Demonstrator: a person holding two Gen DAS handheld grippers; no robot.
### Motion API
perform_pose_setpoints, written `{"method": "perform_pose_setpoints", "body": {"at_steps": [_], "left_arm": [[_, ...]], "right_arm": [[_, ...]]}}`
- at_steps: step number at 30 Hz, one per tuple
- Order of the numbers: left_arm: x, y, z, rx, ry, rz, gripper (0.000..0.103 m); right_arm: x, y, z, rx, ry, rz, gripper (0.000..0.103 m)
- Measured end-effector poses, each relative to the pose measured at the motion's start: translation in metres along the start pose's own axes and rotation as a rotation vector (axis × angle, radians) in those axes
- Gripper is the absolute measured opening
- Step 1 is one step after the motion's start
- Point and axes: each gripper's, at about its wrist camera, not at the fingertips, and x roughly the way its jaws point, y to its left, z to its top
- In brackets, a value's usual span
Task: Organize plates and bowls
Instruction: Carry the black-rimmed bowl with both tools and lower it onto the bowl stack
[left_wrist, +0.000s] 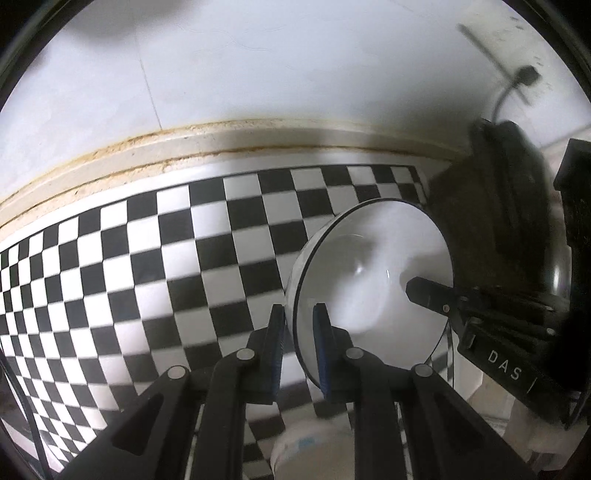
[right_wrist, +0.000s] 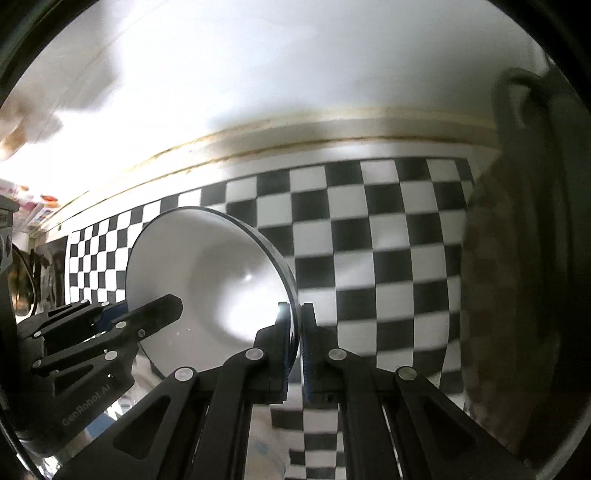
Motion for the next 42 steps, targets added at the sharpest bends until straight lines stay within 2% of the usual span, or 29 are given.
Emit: {"method": "perform_pose_setpoints", "body": {"at_steps": [9, 19, 29, 42], "left_arm": [[-0.029, -0.012, -0.061, 0.054, -0.013, -0.005, 0.013], [-0.035, -0.017, -0.122, 0.125, 0.034, 0.004, 0.013], [-0.014, -0.012, -0.154, 0.150, 0.104, 0.014, 0.013], [0.021, -0.009, -0.174, 0.148, 0.178, 0.037, 0.013]], "right_arm": [[-0.049, 0.003, -0.086, 0.028, -0.047, 0.026, 0.007], [-0.049, 0.005, -0.167, 0.066, -0.036, 0.056, 0.007], [-0.020, 0.003, -0.206, 0.105, 0.023, 0.071, 0.008], [0.013, -0.005, -0.225, 0.116, 0.091, 0.054, 0.008]]}}
